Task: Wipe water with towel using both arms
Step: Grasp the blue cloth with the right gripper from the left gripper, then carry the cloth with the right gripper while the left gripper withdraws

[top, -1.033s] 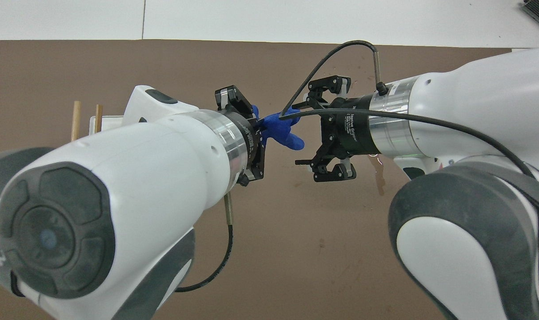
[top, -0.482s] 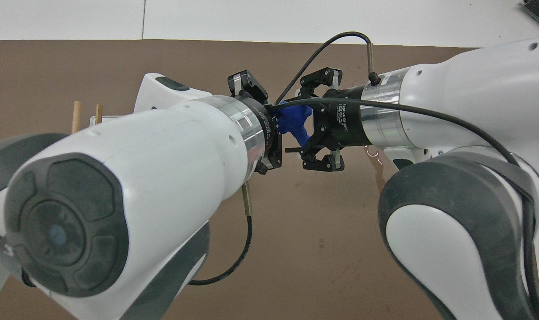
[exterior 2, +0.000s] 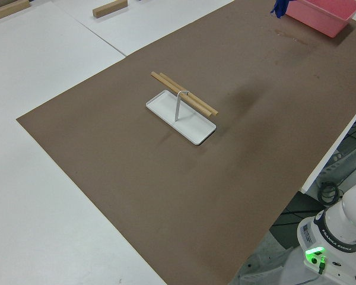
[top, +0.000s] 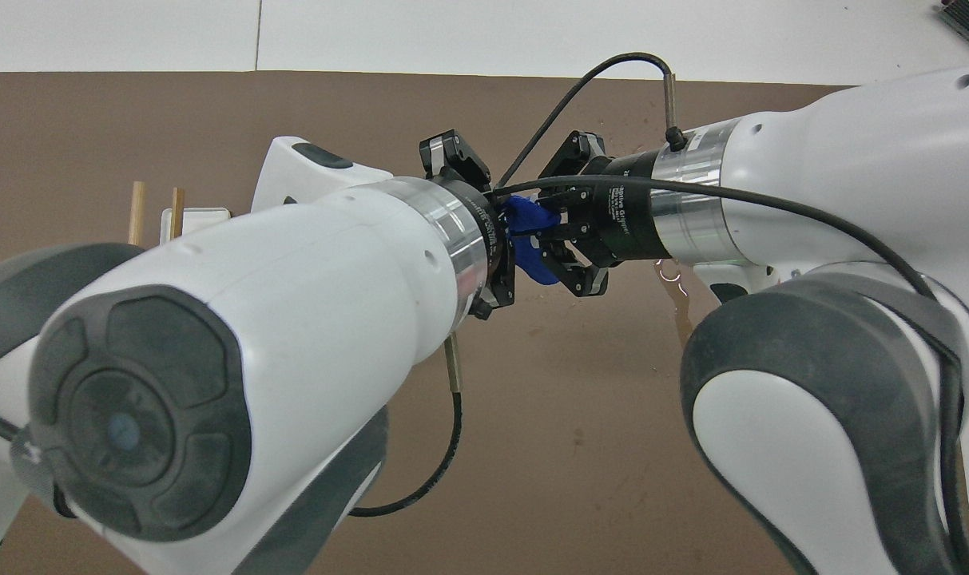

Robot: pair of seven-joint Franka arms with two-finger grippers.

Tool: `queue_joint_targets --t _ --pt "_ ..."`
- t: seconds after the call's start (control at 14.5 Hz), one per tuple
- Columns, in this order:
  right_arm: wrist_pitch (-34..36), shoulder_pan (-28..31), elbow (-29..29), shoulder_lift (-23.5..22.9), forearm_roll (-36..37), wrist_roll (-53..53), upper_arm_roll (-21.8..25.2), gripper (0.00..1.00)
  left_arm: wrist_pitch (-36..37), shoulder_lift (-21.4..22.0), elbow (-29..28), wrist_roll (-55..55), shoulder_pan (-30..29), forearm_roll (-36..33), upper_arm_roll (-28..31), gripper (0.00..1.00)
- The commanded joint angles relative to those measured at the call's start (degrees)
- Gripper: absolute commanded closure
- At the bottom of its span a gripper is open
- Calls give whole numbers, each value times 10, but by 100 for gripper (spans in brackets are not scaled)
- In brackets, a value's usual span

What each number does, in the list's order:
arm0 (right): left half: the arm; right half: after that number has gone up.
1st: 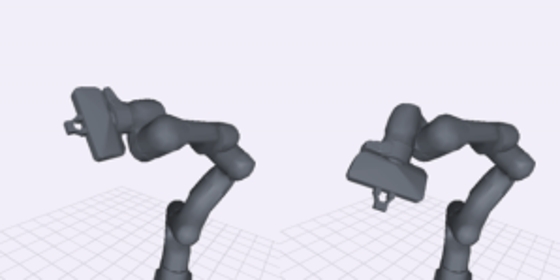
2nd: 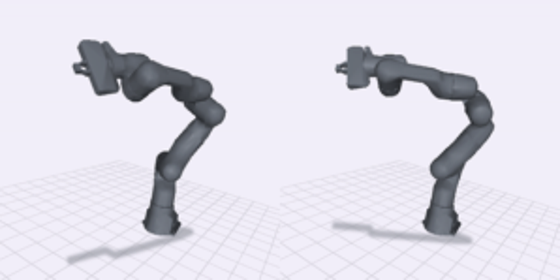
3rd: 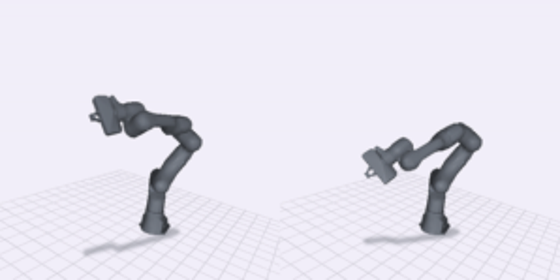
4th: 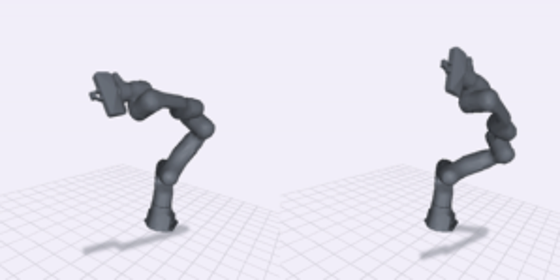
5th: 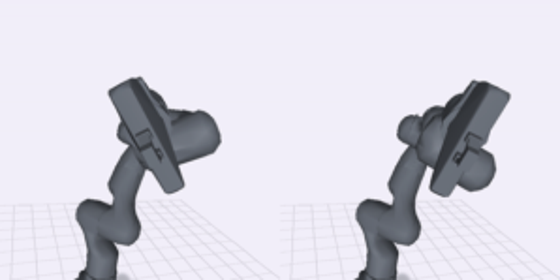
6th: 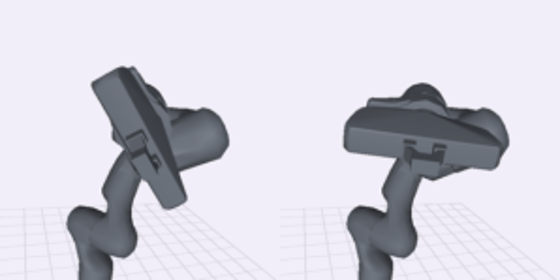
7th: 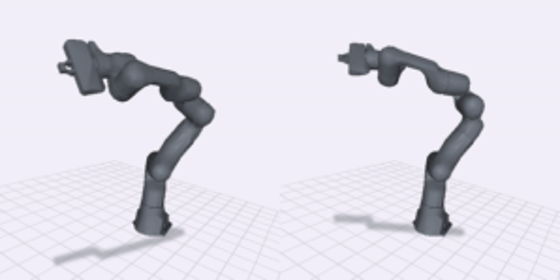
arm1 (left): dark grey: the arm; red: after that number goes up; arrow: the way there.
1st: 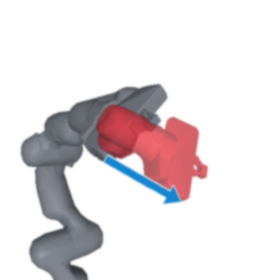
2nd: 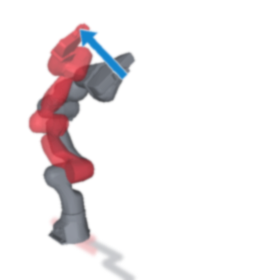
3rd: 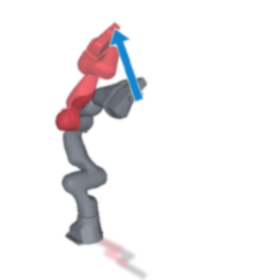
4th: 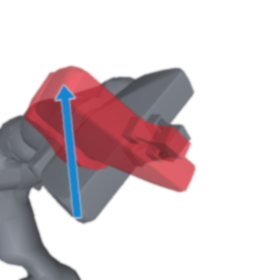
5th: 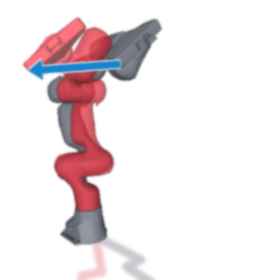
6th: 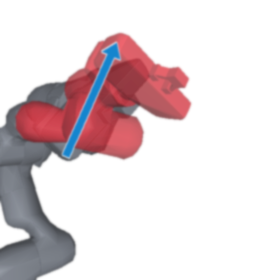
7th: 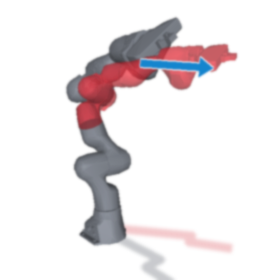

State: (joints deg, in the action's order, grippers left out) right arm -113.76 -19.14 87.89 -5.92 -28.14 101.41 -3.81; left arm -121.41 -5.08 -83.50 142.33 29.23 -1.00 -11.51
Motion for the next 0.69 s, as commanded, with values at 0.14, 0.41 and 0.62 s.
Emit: queue_joint_targets --t 0.14,0.41,0.62 --pt "-3 -2 -11 -5 24 -32 1 100 -4 -9 19 -4 2 -16 7 0" --pt "-2 8 -12 -2 23 -61 7 100 14 1 12 -123 -20 -16 15 0" --pt "1 20 -11 4 33 -99 10 100 104 9 3 -300 -83 -3 14 0"
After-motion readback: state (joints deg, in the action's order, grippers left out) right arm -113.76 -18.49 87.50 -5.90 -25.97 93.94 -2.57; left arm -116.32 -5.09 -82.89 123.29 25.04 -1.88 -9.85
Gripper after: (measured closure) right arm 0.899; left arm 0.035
